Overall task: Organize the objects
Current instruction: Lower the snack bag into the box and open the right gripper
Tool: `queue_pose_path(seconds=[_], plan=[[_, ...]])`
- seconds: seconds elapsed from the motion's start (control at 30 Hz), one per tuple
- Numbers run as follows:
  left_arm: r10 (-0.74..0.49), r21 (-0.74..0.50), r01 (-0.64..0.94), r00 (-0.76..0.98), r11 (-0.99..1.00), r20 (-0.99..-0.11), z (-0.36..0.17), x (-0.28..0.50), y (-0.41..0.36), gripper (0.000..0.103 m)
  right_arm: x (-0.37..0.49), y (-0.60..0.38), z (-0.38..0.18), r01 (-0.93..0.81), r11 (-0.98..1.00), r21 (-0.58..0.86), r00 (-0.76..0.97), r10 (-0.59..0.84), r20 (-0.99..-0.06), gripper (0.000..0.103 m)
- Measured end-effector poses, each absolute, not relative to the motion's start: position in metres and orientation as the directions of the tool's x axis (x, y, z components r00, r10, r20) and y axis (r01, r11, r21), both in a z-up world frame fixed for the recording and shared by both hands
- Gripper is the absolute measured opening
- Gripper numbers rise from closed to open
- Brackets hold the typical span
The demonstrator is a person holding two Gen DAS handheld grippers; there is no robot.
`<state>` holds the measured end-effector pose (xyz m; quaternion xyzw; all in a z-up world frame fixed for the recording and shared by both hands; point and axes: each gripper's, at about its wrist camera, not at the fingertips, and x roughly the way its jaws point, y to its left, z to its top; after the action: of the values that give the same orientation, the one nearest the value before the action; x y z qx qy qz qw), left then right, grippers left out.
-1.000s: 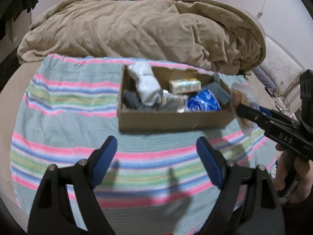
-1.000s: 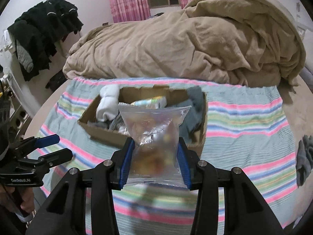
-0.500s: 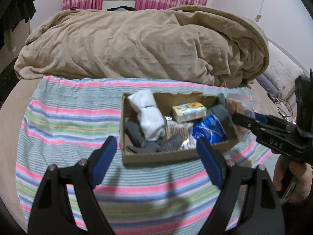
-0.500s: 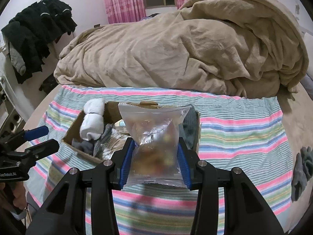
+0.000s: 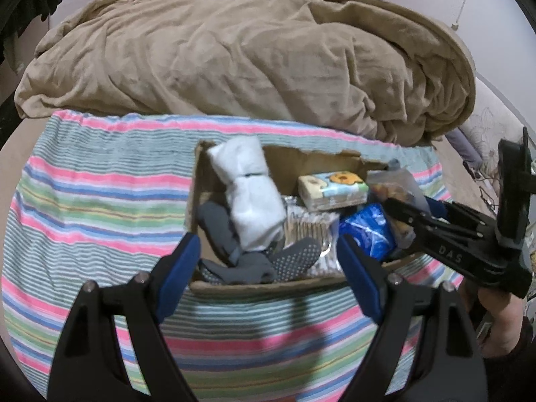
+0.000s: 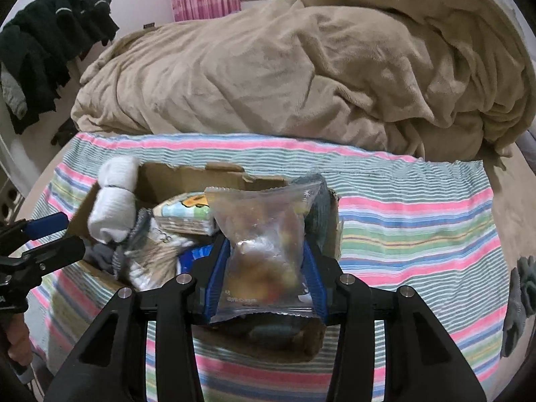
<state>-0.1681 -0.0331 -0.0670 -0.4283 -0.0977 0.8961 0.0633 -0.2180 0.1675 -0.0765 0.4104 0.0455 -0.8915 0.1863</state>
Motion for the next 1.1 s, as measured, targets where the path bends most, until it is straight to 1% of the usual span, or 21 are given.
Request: queue_pose_path(seconds=[0.1,0.3,0.37,0.47,0.5,0.53,0.57,1.1], plan=[[0.197,-0.225,-0.035,-0.623,-0.974,-0.757,-0.069,-0.168,-0.031,0.084,-0.222,0.171,-0.087,0.359,-0.93,0.081,-0.589,-0.293,-0.753,0.048],[0.195,-0.222,-0.035,-0.623,-0.974,-0.758,-0.069,-0.164,-0.03,0.084,-0.22,0.169,-0.087,0.361,-0.93,0.068,-0.597,-0.286,-0.749,0.048],[0.194,-0.223,-0.033,-0.626,-0.974,-0.755,-0.067,-0.161,-0.03,0.084,-0.22,0.169,-0.087,0.364,-0.928,0.079,-0.595,-0.297,-0.747,0.051],[0.191,-0.221,-0.032,-0.632,-0.975,-0.751,-0.063,-0.155,-0.031,0.084,-0.217,0.168,-0.083,0.367,-0.926,0.086,-0.593,-0.304,-0.746,0.055],[0.191,-0.221,-0.032,-0.633,-0.975,-0.75,-0.061,-0.154,-0.032,0.084,-0.215,0.167,-0.081,0.366,-0.927,0.084,-0.596,-0.303,-0.743,0.059],[0.19,-0.221,-0.032,-0.637,-0.975,-0.747,-0.059,-0.151,-0.032,0.084,-0.212,0.167,-0.078,0.365,-0.927,0.087,-0.602,-0.306,-0.738,0.067],[0.188,-0.219,-0.031,-0.64,-0.975,-0.745,-0.057,-0.149,-0.033,0.084,-0.211,0.167,-0.076,0.364,-0.927,0.094,-0.603,-0.311,-0.734,0.07],[0.162,-0.198,-0.021,-0.662,-0.98,-0.732,-0.039,-0.102,-0.031,0.084,-0.16,0.168,-0.046,0.381,-0.918,0.109,-0.611,-0.339,-0.715,0.07]])
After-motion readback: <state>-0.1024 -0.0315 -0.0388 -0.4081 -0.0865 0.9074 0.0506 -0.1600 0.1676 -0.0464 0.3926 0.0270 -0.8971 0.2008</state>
